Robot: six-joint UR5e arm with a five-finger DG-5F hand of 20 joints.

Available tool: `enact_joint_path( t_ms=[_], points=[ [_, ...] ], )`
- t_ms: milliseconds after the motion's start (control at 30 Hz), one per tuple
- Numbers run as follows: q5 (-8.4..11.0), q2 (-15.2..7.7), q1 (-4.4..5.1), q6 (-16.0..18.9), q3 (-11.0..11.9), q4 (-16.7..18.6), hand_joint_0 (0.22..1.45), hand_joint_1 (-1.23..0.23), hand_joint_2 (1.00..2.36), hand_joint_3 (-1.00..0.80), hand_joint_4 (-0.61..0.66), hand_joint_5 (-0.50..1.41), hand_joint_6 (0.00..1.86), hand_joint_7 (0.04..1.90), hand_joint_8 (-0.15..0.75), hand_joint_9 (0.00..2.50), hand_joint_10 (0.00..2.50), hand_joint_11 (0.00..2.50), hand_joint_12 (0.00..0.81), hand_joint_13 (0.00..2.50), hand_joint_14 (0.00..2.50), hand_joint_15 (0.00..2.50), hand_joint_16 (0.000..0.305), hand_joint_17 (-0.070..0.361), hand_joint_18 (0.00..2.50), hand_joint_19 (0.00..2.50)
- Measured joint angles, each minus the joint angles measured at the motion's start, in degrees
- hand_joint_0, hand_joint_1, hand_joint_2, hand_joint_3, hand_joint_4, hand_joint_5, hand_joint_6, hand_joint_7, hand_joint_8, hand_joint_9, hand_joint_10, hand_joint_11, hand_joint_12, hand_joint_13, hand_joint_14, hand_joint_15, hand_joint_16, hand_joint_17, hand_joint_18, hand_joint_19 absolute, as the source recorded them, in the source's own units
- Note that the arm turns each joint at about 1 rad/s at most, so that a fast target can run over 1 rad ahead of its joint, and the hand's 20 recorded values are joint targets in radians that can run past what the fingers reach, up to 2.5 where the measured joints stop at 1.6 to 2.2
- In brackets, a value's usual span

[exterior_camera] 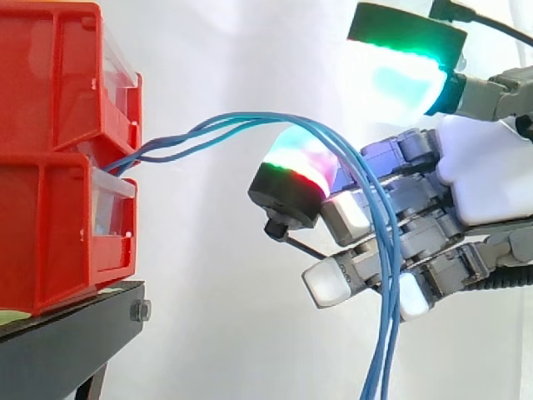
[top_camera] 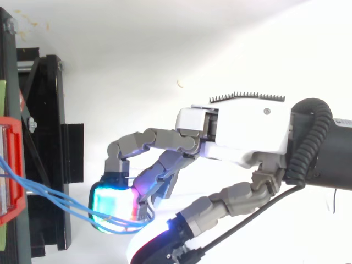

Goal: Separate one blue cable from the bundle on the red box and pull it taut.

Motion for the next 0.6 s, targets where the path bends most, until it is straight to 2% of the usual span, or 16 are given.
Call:
enact_joint_path(
  t_ms=[367,600],
  points=[
    [0.03,-0.01,0.0,-0.13,0.01,-0.01,0.6,-0.7,1.0,-0.5,0.13,-0.08,0.5,1.35,0.32,0.83,0.02,0.66,0.38,0.61,0.01,0.33,0.051,0.115,0.7,0.62],
    [0.04,-0.03,0.0,-0.13,0.01,-0.01,0.64,-0.71,1.01,-0.32,0.16,-0.09,0.57,1.29,0.327,0.85,0.01,0.67,0.381,0.61,0.01,0.33,0.051,0.115,0.7,0.61]
  ],
)
